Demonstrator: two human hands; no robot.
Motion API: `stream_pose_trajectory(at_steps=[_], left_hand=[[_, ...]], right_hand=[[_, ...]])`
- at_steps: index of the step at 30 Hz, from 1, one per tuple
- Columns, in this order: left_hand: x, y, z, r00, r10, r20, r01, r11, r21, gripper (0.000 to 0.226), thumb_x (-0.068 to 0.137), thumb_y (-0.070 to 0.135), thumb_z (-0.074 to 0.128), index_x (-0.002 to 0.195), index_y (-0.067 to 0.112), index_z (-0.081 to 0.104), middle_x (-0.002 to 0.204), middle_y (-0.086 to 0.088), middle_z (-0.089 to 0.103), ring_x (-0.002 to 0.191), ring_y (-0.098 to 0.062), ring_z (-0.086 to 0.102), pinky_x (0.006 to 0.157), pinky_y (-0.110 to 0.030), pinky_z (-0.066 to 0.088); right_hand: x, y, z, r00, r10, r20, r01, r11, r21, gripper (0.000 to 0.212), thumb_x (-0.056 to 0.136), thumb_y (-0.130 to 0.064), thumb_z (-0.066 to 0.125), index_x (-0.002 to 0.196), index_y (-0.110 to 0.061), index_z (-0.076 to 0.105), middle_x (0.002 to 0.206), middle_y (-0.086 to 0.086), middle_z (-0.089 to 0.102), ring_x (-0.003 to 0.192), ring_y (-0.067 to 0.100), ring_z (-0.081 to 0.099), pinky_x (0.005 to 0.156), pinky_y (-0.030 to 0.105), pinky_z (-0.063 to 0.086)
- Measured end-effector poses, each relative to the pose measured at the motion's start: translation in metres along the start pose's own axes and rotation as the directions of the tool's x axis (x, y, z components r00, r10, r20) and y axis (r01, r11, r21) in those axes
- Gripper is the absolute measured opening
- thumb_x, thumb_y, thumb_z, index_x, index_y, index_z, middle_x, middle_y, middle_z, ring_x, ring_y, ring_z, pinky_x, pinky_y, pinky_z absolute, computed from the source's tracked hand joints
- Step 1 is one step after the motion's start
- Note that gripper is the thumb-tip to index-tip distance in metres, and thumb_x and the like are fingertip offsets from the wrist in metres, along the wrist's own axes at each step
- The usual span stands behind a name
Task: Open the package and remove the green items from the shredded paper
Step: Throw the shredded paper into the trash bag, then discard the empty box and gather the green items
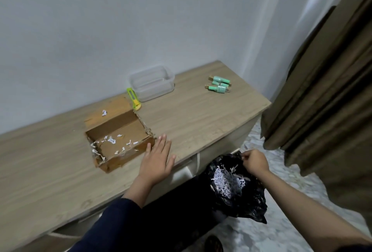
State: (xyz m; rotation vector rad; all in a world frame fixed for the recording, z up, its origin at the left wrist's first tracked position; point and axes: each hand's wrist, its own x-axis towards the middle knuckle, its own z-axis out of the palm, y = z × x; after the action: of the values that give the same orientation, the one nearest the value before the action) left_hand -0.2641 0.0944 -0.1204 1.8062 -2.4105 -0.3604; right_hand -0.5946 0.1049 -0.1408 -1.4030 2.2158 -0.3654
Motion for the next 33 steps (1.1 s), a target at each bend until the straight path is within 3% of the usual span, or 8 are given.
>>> stream_pose_trajectory(at_steps=[6,11,16,19,22,25,28,33], left_hand=[[-0.006,0.002,0.0,0.999,-0.021,-0.048,0.021,1.0,-0.01,0.078,0.084,0.055,0.006,0.148,0.015,0.025,0.158,-0.002,0.014,0.147,-0.017,0.009,0.115,-0.036,-0.002],[-0.029,0.004,-0.007,0.971,0.043,-0.236,-0.067,0.993,-0.095,0.045,0.089,0.032,0.04,0.122,0.009,0.06,0.13,-0.01,0.059,0.117,-0.029,0.057,0.099,-0.045,0.048],[-0.055,-0.009,-0.048,0.764,-0.175,-0.621,0.069,0.979,-0.192,0.035,0.077,0.024,0.056,0.11,0.014,0.063,0.113,-0.007,0.06,0.097,-0.026,0.055,0.08,-0.035,0.04],[-0.067,-0.038,-0.071,0.617,-0.528,-0.583,0.341,0.847,-0.407,0.067,0.071,0.045,0.068,0.128,0.016,0.048,0.133,-0.014,0.043,0.117,-0.031,0.041,0.094,-0.045,0.039],[-0.074,-0.077,-0.071,0.632,-0.7,-0.332,0.485,0.691,-0.536,0.117,0.054,0.058,0.081,0.141,0.003,0.025,0.144,-0.02,0.03,0.132,-0.034,0.029,0.109,-0.046,0.032],[-0.081,-0.103,-0.063,0.725,-0.665,-0.179,0.407,0.623,-0.668,0.08,0.058,0.043,0.084,0.121,0.015,0.043,0.118,-0.004,0.059,0.113,-0.024,0.056,0.089,-0.035,0.048],[-0.089,-0.111,-0.058,0.756,-0.627,-0.187,0.316,0.601,-0.734,0.047,0.07,0.022,0.078,0.111,0.024,0.057,0.099,0.011,0.068,0.095,-0.011,0.067,0.079,-0.027,0.052],[-0.096,-0.116,-0.055,0.768,-0.608,-0.201,0.305,0.623,-0.72,0.037,0.074,0.022,0.074,0.108,0.024,0.06,0.094,0.012,0.07,0.085,-0.006,0.066,0.071,-0.016,0.049]], right_hand=[[-0.003,-0.017,-0.007,0.992,-0.037,-0.121,0.05,0.993,0.108,0.014,0.081,-0.009,0.062,0.086,-0.006,0.075,0.091,0.015,0.074,0.084,0.03,0.067,0.076,0.032,0.054],[-0.028,-0.09,-0.001,0.914,-0.36,-0.187,0.397,0.89,0.225,0.012,0.079,-0.006,0.067,0.089,-0.007,0.073,0.089,0.01,0.067,0.078,0.021,0.062,0.076,0.032,0.053],[-0.051,-0.19,0.026,0.838,-0.502,-0.216,0.545,0.744,0.387,0.015,0.078,-0.003,0.064,0.089,-0.008,0.074,0.088,0.009,0.072,0.08,0.017,0.065,0.077,0.03,0.053],[-0.054,-0.261,0.037,0.878,-0.466,-0.108,0.445,0.713,0.541,0.022,0.081,-0.008,0.06,0.1,-0.009,0.071,0.095,0.006,0.07,0.083,0.016,0.064,0.081,0.025,0.05],[-0.046,-0.327,0.043,0.906,-0.422,0.019,0.307,0.69,0.655,0.03,0.082,-0.012,0.061,0.112,-0.009,0.064,0.098,0.004,0.064,0.097,0.021,0.063,0.088,0.026,0.046],[-0.033,-0.369,0.053,0.913,-0.371,0.17,0.184,0.745,0.642,0.04,0.086,-0.022,0.062,0.121,-0.006,0.055,0.118,0.012,0.06,0.11,0.027,0.056,0.095,0.032,0.042],[-0.028,-0.388,0.059,0.875,-0.311,0.371,-0.047,0.708,0.705,0.042,0.089,-0.034,0.057,0.121,-0.006,0.055,0.122,0.01,0.06,0.098,0.022,0.053,0.087,0.029,0.039],[-0.025,-0.366,0.063,0.827,-0.344,0.445,-0.232,0.512,0.827,0.05,0.097,-0.049,0.032,0.098,-0.012,0.065,0.07,-0.005,0.066,0.071,0.011,0.057,0.062,0.026,0.045]])
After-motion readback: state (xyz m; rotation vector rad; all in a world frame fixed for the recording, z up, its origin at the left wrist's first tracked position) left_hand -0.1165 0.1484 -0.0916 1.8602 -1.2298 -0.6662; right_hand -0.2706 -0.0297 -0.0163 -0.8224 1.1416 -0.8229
